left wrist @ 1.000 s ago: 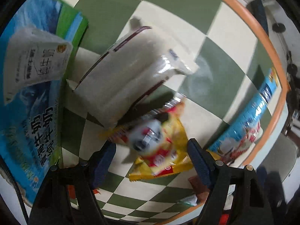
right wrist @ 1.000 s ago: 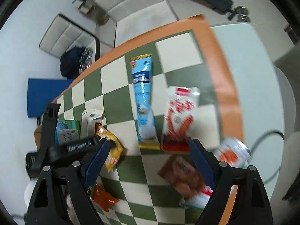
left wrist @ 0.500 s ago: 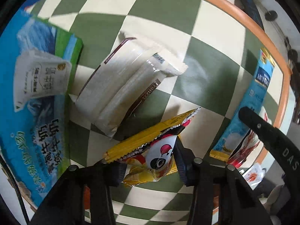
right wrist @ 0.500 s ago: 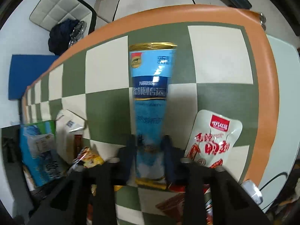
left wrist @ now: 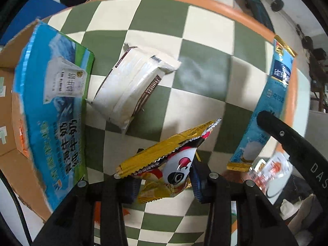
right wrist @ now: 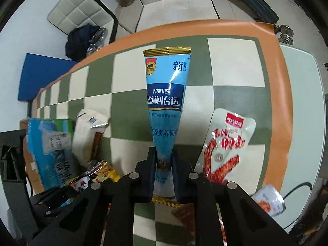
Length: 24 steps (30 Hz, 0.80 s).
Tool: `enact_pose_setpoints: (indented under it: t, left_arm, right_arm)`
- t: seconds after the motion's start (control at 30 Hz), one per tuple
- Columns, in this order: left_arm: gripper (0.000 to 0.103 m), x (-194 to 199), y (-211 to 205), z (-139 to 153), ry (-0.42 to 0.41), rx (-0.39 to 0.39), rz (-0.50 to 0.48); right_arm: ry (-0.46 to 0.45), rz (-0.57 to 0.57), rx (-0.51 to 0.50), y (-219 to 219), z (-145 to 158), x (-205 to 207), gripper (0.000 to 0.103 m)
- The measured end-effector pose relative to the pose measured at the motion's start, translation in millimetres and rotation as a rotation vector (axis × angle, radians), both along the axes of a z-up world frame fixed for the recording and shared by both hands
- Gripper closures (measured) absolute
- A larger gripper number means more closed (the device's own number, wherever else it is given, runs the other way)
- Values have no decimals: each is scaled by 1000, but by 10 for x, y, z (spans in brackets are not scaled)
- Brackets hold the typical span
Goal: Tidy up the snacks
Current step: 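Carry the panda bag and Nestle tube over the cardboard box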
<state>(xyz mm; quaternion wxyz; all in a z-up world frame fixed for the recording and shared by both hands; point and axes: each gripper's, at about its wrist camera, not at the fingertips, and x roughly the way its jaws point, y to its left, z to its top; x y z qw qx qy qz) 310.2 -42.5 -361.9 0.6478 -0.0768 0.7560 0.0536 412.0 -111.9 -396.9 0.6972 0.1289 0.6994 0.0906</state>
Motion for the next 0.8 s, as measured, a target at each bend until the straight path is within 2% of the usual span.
enact_pose_setpoints:
  t: [0.27,0.43,0.57,0.73,0.8]
  left_arm:
    - [66,-304,174,629,-102,-63,-73]
    - [66,-260,386,1170,-177,-97,-108]
    - [66,-249,679,1546,-234,-91,-142]
    - [66,-277,1269,1720,-266,-48,-157]
    - [66,-293,1492,1695,-273,-23,-159]
  right_arm:
    - [-57,-10,44,-48,576,-351,87]
    - [-97,1,70,105,996,-594,87]
    - [-130,17,99,440,1319,-763,87]
    - [-154,61,132,1115,1591,-878,87]
    - [-153,78,141,1406,1636,-923,87]
